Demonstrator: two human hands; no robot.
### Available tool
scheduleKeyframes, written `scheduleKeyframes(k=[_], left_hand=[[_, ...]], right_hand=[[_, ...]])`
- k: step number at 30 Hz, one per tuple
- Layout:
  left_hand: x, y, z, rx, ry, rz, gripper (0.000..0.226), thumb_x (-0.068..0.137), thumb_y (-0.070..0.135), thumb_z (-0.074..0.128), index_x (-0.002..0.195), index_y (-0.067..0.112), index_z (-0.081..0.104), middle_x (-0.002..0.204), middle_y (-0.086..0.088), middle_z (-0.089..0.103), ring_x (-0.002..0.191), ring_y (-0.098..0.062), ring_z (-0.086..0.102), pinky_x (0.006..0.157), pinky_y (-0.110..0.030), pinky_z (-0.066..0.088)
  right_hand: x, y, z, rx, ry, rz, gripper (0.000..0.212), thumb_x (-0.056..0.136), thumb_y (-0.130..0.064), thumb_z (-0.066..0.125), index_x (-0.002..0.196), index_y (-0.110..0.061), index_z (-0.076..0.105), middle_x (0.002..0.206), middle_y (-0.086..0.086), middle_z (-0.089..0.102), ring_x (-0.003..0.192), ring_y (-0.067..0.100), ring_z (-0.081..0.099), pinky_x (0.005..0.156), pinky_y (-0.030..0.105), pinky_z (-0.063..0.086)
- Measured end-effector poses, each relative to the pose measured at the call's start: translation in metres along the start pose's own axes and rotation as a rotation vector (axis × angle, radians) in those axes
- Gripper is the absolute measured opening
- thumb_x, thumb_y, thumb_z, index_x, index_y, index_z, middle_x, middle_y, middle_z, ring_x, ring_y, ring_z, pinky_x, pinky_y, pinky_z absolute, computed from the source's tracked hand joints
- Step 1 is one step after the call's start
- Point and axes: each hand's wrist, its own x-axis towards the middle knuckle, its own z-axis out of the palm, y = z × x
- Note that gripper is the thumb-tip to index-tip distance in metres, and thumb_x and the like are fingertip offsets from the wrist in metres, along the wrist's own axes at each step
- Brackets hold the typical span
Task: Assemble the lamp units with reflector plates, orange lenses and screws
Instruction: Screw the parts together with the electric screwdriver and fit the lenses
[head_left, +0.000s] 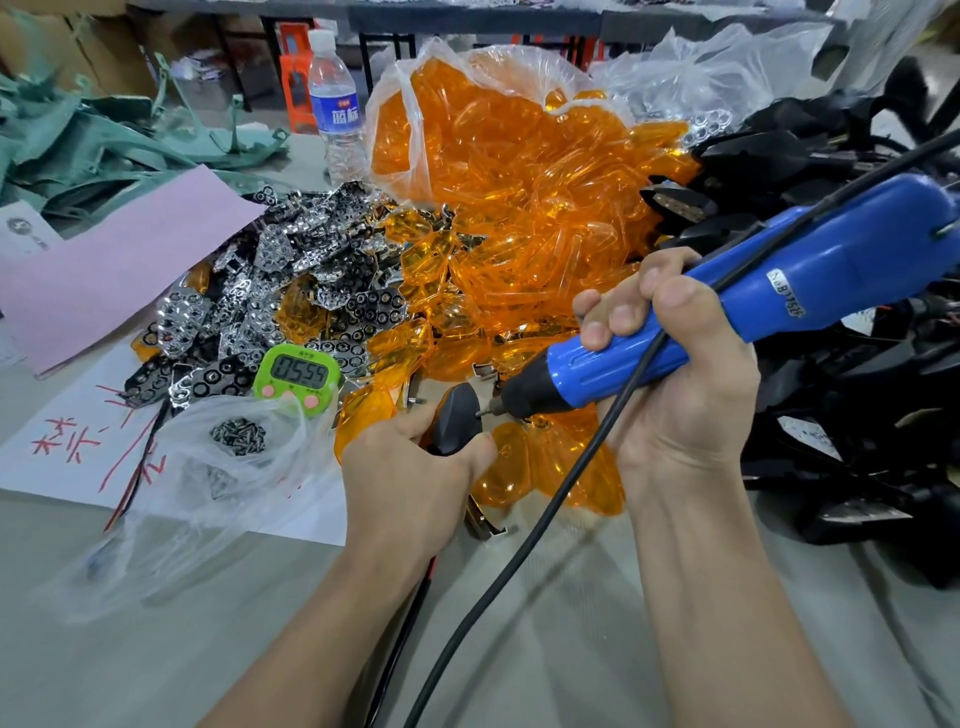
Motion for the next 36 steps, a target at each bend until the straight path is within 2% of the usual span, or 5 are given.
scheduleKeyframes(k=[7,20,26,29,36], left_hand=[[-0.002,0.003,0.000,0.021,0.011,0.006,0.012,0.066,0.037,0.079,0.074,0.030,0.075,0.064,0.006,0.067,0.055,-0.009,0.054,0.052,-0.035,0.050],[0.006,0.001,-0.004,-0.039,-0.021,0.054,0.006,0.071,0.036,0.082,0.069,0.035,0.076,0.056,0.005,0.062,0.047,-0.004,0.044,0.042,-0.016,0.035],[0.003,0.002,-0.005,-0.042,-0.003,0.071,0.012,0.067,0.038,0.077,0.079,0.041,0.075,0.057,0.012,0.064,0.049,-0.002,0.048,0.044,-0.016,0.039],[0.001,0.002,-0.003,-0.001,0.027,0.062,0.015,0.068,0.033,0.080,0.080,0.038,0.072,0.060,0.011,0.065,0.050,-0.002,0.048,0.045,-0.023,0.040],[-0.001,0.002,-0.002,0.077,0.079,0.066,0.011,0.072,0.036,0.081,0.071,0.034,0.070,0.063,0.021,0.065,0.059,-0.001,0.056,0.052,-0.016,0.043]], right_hand=[[0.000,0.000,-0.008,0.050,0.054,0.040,0.015,0.079,-0.016,0.063,0.080,-0.008,0.050,0.062,0.001,0.058,0.058,0.021,0.059,0.085,0.037,0.053],[0.004,-0.003,-0.023,0.088,-0.245,0.115,0.055,0.075,-0.027,0.089,0.122,-0.016,0.062,0.074,-0.001,0.062,0.072,0.019,0.063,0.101,0.043,0.043],[0.003,-0.007,-0.025,0.044,-0.226,0.120,0.029,0.073,-0.010,0.082,0.084,-0.016,0.057,0.071,-0.002,0.064,0.070,0.019,0.064,0.099,0.043,0.045],[0.002,-0.005,-0.021,0.042,-0.156,0.084,0.015,0.075,-0.003,0.062,0.081,-0.013,0.052,0.066,-0.001,0.064,0.065,0.018,0.063,0.096,0.042,0.047],[0.000,-0.003,-0.018,0.086,-0.116,0.093,0.015,0.073,-0.002,0.061,0.079,-0.012,0.051,0.064,0.001,0.061,0.063,0.019,0.062,0.093,0.041,0.049]])
